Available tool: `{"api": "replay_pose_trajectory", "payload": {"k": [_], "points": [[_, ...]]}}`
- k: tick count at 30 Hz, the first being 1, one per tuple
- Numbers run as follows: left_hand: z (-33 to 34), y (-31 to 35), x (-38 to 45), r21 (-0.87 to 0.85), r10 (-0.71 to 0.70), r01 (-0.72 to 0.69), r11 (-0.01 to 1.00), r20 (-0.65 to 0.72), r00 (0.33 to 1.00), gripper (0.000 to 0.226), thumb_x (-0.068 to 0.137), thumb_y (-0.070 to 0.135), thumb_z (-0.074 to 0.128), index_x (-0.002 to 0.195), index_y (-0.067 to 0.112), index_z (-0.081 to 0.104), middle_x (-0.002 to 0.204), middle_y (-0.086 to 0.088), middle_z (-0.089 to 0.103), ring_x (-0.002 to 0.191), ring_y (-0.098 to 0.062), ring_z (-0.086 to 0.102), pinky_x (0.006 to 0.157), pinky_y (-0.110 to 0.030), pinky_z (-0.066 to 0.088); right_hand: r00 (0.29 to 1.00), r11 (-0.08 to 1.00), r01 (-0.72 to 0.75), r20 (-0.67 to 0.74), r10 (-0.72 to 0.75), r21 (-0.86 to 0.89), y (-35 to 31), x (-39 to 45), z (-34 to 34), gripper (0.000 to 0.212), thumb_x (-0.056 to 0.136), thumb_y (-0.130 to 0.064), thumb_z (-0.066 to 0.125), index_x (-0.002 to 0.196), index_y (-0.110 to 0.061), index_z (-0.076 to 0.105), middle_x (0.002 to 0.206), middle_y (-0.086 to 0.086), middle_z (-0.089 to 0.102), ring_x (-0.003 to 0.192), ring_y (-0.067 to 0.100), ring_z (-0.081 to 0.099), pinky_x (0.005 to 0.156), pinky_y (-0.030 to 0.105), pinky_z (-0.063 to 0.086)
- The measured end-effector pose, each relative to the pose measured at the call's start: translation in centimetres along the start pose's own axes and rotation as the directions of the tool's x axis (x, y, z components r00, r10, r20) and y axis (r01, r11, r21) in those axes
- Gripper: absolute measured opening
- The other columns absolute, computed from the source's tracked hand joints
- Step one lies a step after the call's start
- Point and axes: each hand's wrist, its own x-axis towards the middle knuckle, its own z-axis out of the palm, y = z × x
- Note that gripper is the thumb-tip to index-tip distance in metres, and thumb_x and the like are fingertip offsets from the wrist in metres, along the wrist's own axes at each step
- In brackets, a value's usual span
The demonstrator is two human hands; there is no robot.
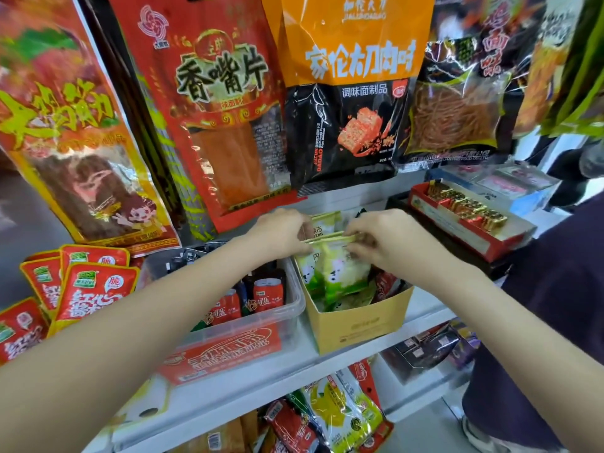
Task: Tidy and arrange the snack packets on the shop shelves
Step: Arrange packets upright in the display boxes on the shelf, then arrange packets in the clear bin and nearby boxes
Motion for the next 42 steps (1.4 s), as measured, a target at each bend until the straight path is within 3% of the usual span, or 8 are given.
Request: {"api": "replay_pose_trajectory", "payload": {"k": [5,8,12,22,26,30,35,42], "points": [[-0.5,-0.7,-1.3,-0.231,-0.017,-0.005,0.973,-0.092,0.996,0.009,0.087,0.024,0.06,0.093,0.018,0.064,0.092,0.004,0.062,0.094,-0.013,0.06,0.086,-0.031,0.049,0.986,0.969,-0.09,0.119,0.12,-0.23,-2.1,2.2,4.3,0.014,0.086,-0.006,0.05,0.094,-0.012,0.06,0.094,0.012,0.063,0.09,0.032,0.061,0.068,0.034,0.045],[-0.8,-0.3,-2.4,-0.311,-0.009,-0.016,0.95,-0.079,0.997,0.025,0.087,0.036,0.058,0.104,0.017,0.063,0.102,0.005,0.059,0.098,-0.011,0.054,0.086,-0.027,0.044,0.984,0.99,-0.117,0.125,0.127,-0.081,-1.9,2.1,5.6,0.017,0.084,-0.002,0.052,0.095,-0.01,0.062,0.093,0.012,0.065,0.089,0.031,0.062,0.071,0.034,0.048],[0.2,0.6,-2.9,0.012,-0.014,0.014,1.0,0.015,1.0,0.047,0.078,0.047,0.065,0.117,0.022,0.054,0.123,-0.002,0.049,0.114,-0.022,0.045,0.097,-0.038,0.037,0.979,0.951,-0.19,0.118,0.165,0.243,-0.3,0.9,1.8,0.032,0.084,-0.012,0.064,0.115,-0.017,0.062,0.105,-0.007,0.064,0.078,0.009,0.06,0.073,0.012,0.046],[2.1,3.6,-2.2,0.26,-0.108,0.125,0.958,-0.078,0.991,0.06,0.078,0.052,0.062,0.121,0.011,0.052,0.135,-0.007,0.041,0.125,-0.03,0.034,0.106,-0.042,0.023,0.914,0.891,-0.405,0.121,0.388,0.203,2.9,-2.5,-1.6,0.026,0.078,-0.04,0.069,0.084,-0.015,0.063,0.077,-0.005,0.061,0.072,0.012,0.056,0.059,0.021,0.043],[1.5,3.6,-2.8,0.197,-0.075,0.106,0.975,-0.16,0.984,0.051,0.081,0.048,0.06,0.119,0.016,0.051,0.128,-0.005,0.046,0.121,-0.027,0.039,0.103,-0.04,0.028,0.879,0.875,-0.461,0.063,0.473,-0.147,1.2,-2.0,0.6,0.052,0.074,-0.054,0.068,0.094,-0.013,0.041,0.088,0.001,0.051,0.08,0.024,0.054,0.059,0.031,0.04],[1.5,3.5,-4.0,0.041,-0.037,0.046,0.998,-0.208,0.978,0.034,0.085,0.031,0.061,0.113,0.016,0.048,0.121,-0.004,0.047,0.113,-0.024,0.044,0.092,-0.034,0.037,0.905,0.849,-0.42,-0.077,0.419,-0.319,0.2,-1.5,1.8,0.017,0.089,-0.021,0.056,0.102,-0.012,0.05,0.103,0.008,0.049,0.097,0.029,0.052,0.058,0.032,0.036],[1.8,3.1,-5.2,0.019,0.001,0.003,1.0,-0.183,0.983,0.028,0.087,0.022,0.056,0.113,0.014,0.05,0.119,-0.004,0.049,0.111,-0.022,0.044,0.086,-0.03,0.037,0.912,0.942,-0.333,-0.271,0.309,-0.045,0.7,-2.6,1.2,0.011,0.088,-0.015,0.056,0.082,-0.006,0.054,0.087,0.008,0.053,0.089,0.029,0.049,0.059,0.035,0.041],[1.9,3.0,-5.2,0.013,-0.106,0.111,0.994,-0.217,0.97,0.029,0.09,0.028,0.055,0.117,0.018,0.052,0.129,-0.005,0.045,0.12,-0.025,0.04,0.098,-0.037,0.033,0.735,0.876,-0.174,-0.532,0.419,0.45,-2.1,-5.8,-2.5,0.007,0.092,-0.003,0.051,0.092,-0.008,0.045,0.074,0.004,0.057,0.059,0.015,0.051,0.058,0.023,0.038]]}}
